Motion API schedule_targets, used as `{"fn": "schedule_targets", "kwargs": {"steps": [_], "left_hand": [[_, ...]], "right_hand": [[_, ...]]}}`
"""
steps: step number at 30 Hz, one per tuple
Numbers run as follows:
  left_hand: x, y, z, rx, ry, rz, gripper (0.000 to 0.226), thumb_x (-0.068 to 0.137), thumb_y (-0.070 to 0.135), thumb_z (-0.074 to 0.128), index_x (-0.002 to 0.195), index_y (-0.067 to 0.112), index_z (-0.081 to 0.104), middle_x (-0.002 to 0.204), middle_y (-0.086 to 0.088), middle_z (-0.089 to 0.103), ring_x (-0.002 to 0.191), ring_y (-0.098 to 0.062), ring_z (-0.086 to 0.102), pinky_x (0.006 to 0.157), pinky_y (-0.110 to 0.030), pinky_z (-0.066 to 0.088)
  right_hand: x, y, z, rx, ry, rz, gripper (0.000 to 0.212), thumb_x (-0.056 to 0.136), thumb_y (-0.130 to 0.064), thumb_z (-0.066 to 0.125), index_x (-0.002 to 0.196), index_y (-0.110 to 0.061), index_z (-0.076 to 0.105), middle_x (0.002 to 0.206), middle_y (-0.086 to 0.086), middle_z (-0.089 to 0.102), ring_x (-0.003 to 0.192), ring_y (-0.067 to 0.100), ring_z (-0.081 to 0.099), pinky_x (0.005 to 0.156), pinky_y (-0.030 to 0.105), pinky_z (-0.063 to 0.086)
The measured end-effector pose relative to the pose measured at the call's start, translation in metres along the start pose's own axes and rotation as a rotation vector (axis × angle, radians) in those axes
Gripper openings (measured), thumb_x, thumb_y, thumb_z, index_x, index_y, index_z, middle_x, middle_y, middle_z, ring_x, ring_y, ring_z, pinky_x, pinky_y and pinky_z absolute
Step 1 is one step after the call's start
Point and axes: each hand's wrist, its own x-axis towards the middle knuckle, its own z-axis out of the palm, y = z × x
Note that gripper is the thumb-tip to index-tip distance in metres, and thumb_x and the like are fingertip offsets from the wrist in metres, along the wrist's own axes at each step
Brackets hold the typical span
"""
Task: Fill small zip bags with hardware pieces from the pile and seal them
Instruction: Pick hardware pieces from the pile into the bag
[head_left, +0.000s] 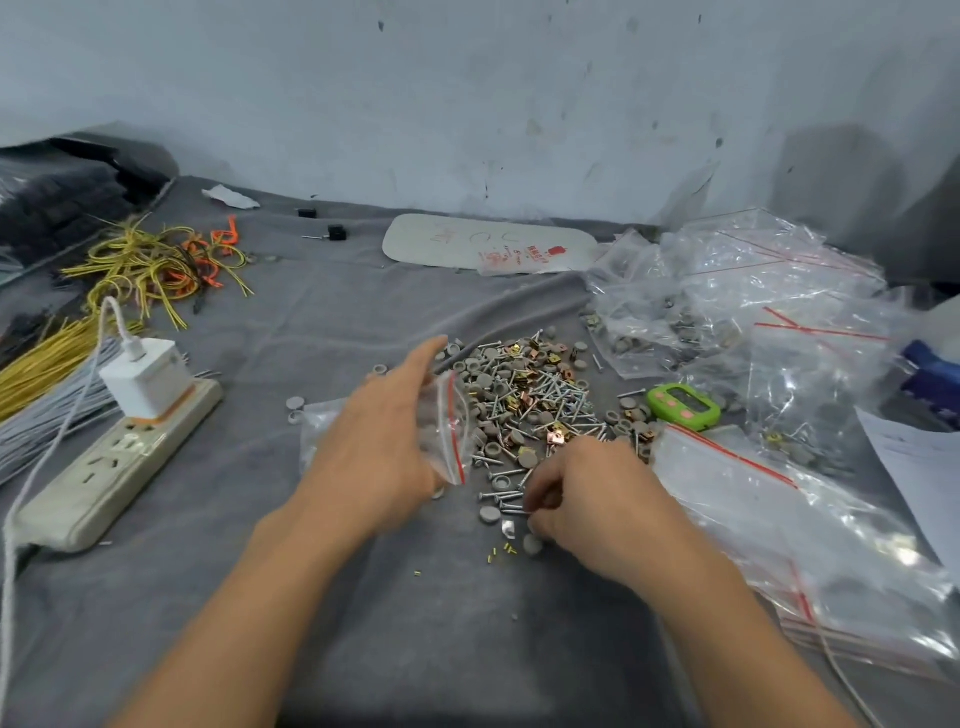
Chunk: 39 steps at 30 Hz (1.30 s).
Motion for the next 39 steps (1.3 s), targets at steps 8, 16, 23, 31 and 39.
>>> {"fn": "schedule_targets", "kwargs": {"steps": [8, 16, 23, 31, 39], "left_hand": [[-0.005, 0.01, 0.015, 0.142, -0.129, -0.057, 0.108, 0.046, 0.058, 0.076, 0.143, 0.038, 0.035, 0.125, 0.011, 0.055, 0.113, -0.016, 0.047, 0.09, -0.035, 0.047], [-0.001, 0.015, 0.014, -0.013, -0.076, -0.055, 0.088, 0.054, 0.037, 0.088, 0.135, 0.041, 0.053, 0.118, 0.02, 0.058, 0.108, -0.008, 0.058, 0.087, -0.023, 0.047], [-0.004, 0.021, 0.012, 0.058, -0.092, -0.041, 0.076, 0.062, 0.037, 0.092, 0.125, 0.047, 0.05, 0.087, 0.028, 0.044, 0.093, -0.007, 0.048, 0.07, -0.025, 0.039], [-0.002, 0.025, 0.013, 0.068, -0.136, 0.034, 0.082, 0.056, 0.037, 0.09, 0.125, 0.045, 0.046, 0.115, 0.019, 0.063, 0.113, -0.014, 0.052, 0.088, -0.033, 0.048], [0.001, 0.013, -0.002, -0.232, -0.081, -0.039, 0.069, 0.042, 0.049, 0.068, 0.109, 0.048, 0.05, 0.096, 0.023, 0.067, 0.086, -0.003, 0.064, 0.071, -0.02, 0.049]], "right_hand": [[0.002, 0.006, 0.006, -0.152, 0.049, 0.002, 0.011, 0.088, -0.019, 0.068, 0.094, -0.028, 0.071, 0.092, -0.003, 0.073, 0.092, 0.025, 0.069, 0.075, 0.033, 0.051], [0.004, 0.002, 0.001, -0.165, 0.021, -0.071, 0.016, 0.08, -0.021, 0.076, 0.095, -0.025, 0.076, 0.091, 0.001, 0.074, 0.091, 0.028, 0.07, 0.074, 0.032, 0.054], [0.002, 0.005, -0.005, -0.097, 0.111, -0.037, 0.006, 0.09, -0.027, 0.068, 0.092, -0.031, 0.071, 0.091, -0.004, 0.074, 0.093, 0.026, 0.069, 0.072, 0.031, 0.048], [0.003, -0.017, -0.011, 0.267, 0.305, -0.216, 0.011, 0.083, -0.019, 0.073, 0.084, -0.029, 0.078, 0.071, -0.01, 0.07, 0.072, 0.01, 0.066, 0.071, 0.028, 0.053], [0.014, -0.016, -0.026, 0.55, 0.393, -0.112, 0.022, 0.087, -0.017, 0.069, 0.078, -0.034, 0.08, 0.068, -0.019, 0.073, 0.063, -0.002, 0.064, 0.057, 0.01, 0.041]]}}
